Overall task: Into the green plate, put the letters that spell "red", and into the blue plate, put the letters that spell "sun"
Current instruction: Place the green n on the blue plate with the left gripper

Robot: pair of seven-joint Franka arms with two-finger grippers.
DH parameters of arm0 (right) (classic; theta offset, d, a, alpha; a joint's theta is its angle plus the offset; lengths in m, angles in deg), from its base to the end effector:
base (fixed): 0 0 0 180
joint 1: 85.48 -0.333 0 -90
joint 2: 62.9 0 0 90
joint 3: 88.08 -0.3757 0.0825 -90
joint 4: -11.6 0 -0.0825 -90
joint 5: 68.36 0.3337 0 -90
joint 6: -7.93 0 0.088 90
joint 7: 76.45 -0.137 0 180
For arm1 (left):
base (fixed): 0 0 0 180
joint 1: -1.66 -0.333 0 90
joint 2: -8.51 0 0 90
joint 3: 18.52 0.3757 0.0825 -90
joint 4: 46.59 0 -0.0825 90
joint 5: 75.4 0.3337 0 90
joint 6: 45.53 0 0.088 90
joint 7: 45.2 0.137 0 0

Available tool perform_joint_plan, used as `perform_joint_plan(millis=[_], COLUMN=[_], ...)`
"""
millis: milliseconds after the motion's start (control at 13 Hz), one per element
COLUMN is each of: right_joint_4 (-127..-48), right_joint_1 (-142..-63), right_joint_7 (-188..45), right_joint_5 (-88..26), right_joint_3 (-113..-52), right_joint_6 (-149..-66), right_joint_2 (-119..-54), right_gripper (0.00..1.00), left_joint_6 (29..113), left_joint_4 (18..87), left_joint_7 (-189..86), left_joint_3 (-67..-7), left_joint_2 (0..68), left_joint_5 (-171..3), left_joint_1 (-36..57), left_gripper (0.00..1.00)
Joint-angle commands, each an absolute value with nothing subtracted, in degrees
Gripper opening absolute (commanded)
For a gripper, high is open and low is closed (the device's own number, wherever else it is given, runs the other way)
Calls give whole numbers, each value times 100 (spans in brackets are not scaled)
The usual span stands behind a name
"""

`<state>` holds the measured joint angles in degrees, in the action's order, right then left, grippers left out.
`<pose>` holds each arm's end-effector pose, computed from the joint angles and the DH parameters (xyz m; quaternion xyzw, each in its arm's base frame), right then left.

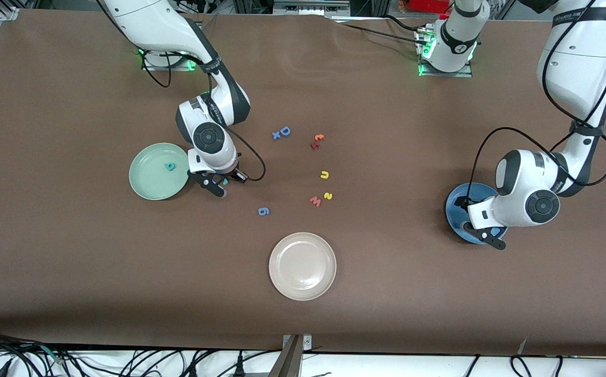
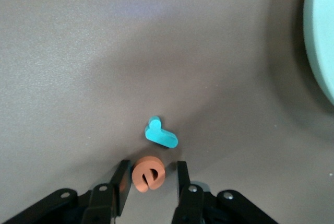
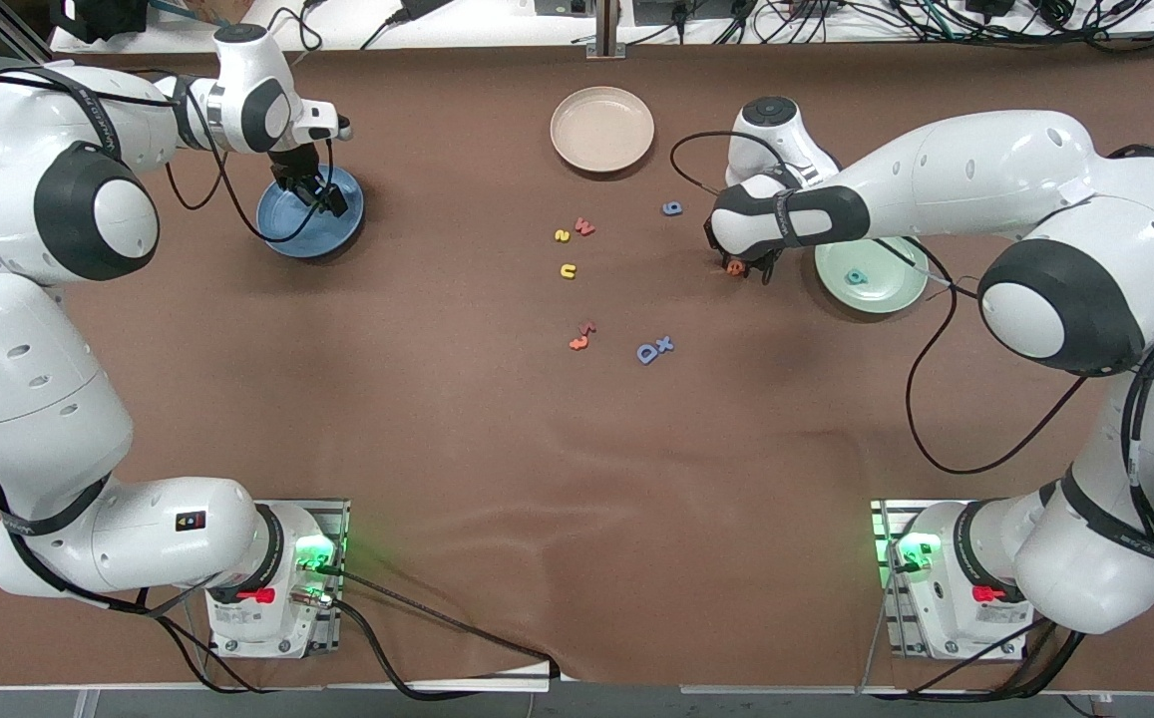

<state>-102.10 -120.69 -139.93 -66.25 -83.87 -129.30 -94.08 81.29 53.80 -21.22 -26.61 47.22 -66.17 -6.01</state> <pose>0.5069 0.3090 0.2395 0.9551 -0.2889 -0.0390 0.0535 0.6379 0.0147 0.2270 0.9620 -0.2530 -0.1026 0.0074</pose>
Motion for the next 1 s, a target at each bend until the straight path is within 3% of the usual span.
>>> perform_joint_plan(millis=[0,77,154,230,384,614,921], right_joint_4=[-10406,-10415,-10415,-10415,-10371,-10196,-10125], right_joint_1=[-12099,-12099,-12099,-12099,-12090,-12072,-12055], right_joint_7=[-14087,-14087,-14087,-14087,-14079,-14026,-13177], right_joint_5=[-6625,-6625,-6625,-6625,-6625,-6616,-6625], right_joint_3=[-8395,-8395,-8387,-8395,-8387,-8378,-7975], right_joint_6=[-13225,-13226,-13226,-13217,-13182,-12894,-11787], right_joint_2=[-9445,-9445,-9436,-9436,-9392,-9243,-8761], right_gripper=[43,41,36,30,21,21,21], left_joint_6=[8200,8165,8138,8130,7772,7103,7101], left_joint_4=[5343,5343,5343,5343,5317,5211,5220], left_joint_7=[-2042,-2042,-2042,-2042,-2059,-2051,-2356], left_joint_3=[-2669,-2669,-2669,-2669,-2704,-3002,-3459], left_joint_2=[4762,4736,4701,4674,4508,4025,3883], left_joint_5=[-6485,-6485,-6485,-6485,-6555,-6556,-6591], left_joint_1=[-634,-634,-634,-634,-625,-572,-249], left_gripper=[42,57,79,85,86,86,88])
